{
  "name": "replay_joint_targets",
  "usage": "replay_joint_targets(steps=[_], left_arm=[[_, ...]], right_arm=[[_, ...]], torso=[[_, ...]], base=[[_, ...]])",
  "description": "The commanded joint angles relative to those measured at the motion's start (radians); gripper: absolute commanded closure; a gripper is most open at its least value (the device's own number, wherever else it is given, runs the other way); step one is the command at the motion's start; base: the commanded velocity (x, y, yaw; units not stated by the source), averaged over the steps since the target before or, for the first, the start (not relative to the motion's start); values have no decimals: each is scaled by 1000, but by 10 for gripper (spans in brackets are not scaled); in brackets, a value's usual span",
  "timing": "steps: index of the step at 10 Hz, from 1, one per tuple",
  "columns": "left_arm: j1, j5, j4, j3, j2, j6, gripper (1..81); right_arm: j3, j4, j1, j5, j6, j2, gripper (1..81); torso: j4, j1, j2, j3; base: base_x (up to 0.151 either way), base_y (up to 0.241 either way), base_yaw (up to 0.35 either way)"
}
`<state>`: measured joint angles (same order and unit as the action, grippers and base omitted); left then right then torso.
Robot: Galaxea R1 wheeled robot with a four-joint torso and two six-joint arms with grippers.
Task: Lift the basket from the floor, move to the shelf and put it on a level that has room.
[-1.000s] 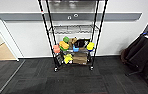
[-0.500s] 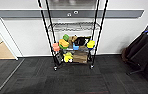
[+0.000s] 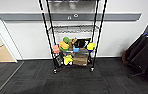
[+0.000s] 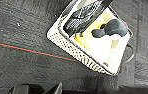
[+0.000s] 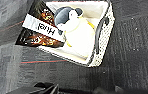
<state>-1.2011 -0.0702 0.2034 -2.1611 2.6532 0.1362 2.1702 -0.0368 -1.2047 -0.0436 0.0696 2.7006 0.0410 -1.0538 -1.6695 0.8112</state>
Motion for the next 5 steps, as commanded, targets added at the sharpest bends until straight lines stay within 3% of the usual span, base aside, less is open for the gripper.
replay_joint_targets(steps=[1,5], left_arm=[[128,119,8,10,-36,6,10],[247,196,56,-52,-33,6,10]], right_arm=[[-21,12,110,50,35,-32,10],[-21,17,142,56,36,-32,10]], torso=[[0,-63,-98,34],[0,-145,-228,67]], base=[[0,0,0],[0,0,0]])
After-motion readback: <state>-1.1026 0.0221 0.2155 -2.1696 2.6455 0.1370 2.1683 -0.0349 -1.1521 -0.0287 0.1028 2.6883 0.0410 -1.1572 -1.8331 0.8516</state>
